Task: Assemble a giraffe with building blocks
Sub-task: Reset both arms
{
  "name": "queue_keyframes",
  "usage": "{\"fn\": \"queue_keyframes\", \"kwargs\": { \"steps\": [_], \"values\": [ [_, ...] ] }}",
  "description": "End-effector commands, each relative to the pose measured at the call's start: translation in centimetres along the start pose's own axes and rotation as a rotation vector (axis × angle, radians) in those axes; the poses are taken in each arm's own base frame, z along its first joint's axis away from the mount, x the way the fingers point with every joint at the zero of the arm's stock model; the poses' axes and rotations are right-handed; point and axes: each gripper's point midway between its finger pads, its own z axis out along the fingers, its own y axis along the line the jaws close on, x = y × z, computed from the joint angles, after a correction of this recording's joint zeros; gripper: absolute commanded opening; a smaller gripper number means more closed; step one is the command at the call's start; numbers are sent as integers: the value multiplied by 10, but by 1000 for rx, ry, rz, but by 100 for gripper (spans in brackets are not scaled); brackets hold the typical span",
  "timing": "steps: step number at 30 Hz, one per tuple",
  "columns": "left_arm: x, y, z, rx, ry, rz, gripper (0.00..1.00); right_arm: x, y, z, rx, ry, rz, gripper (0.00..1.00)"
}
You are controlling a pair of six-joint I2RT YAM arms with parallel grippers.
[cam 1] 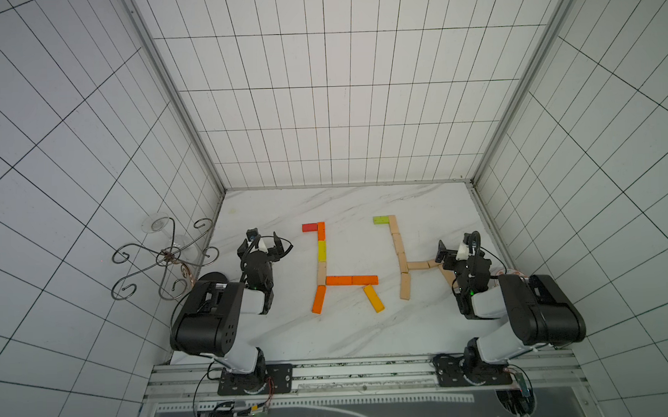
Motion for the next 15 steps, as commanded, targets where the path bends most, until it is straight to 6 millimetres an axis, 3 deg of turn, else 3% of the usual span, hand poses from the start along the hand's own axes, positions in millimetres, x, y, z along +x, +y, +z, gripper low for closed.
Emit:
{"fn": "queue_keyframes", "kwargs": {
  "steps": [1,15],
  "values": [
    [4,-4,-2,13,19,27,97,-26,2,12,7,-68,-9,99],
    [5,-6,0,-6,28,44,97,-26,3,12,5,-68,-9,100]
  ]
}}
